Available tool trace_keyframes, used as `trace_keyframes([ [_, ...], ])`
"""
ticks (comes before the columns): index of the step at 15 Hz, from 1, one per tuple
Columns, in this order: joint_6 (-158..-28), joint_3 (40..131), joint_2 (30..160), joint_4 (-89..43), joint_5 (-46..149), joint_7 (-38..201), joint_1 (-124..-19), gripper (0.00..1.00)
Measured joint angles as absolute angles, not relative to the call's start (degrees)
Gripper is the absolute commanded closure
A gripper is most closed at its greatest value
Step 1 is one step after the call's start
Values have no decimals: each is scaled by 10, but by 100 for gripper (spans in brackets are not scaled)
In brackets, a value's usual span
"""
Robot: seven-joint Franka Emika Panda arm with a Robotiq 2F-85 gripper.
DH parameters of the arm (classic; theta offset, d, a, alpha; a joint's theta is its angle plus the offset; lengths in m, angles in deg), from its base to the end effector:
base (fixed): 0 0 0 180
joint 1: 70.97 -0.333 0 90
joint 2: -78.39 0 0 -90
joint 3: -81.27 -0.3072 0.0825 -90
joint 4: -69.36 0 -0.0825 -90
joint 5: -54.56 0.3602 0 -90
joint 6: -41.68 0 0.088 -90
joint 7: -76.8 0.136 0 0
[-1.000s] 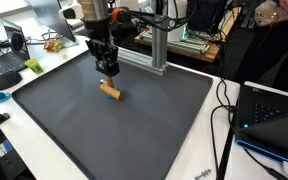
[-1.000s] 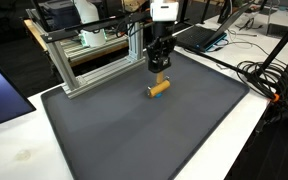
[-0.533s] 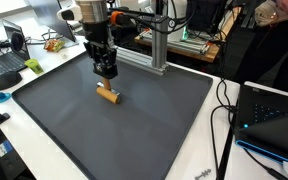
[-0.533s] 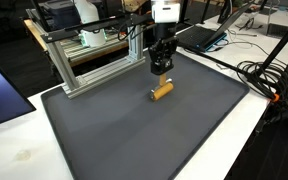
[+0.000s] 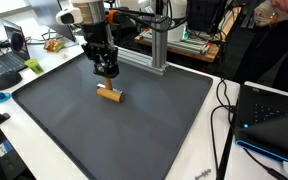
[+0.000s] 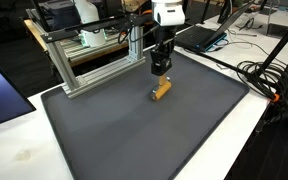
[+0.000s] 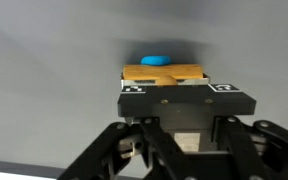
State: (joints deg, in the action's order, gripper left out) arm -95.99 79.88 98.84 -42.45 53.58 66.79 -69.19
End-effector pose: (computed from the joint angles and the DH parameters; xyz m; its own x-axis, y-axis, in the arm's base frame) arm 0.6071 -0.0051 0.2838 0.9798 0.1773 0.0922 0.1762 -0.9841 0.0205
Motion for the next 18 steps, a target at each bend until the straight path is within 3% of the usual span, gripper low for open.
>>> trace_keyframes([
  [18,-924,789,988,-418,526,436,-679,78],
])
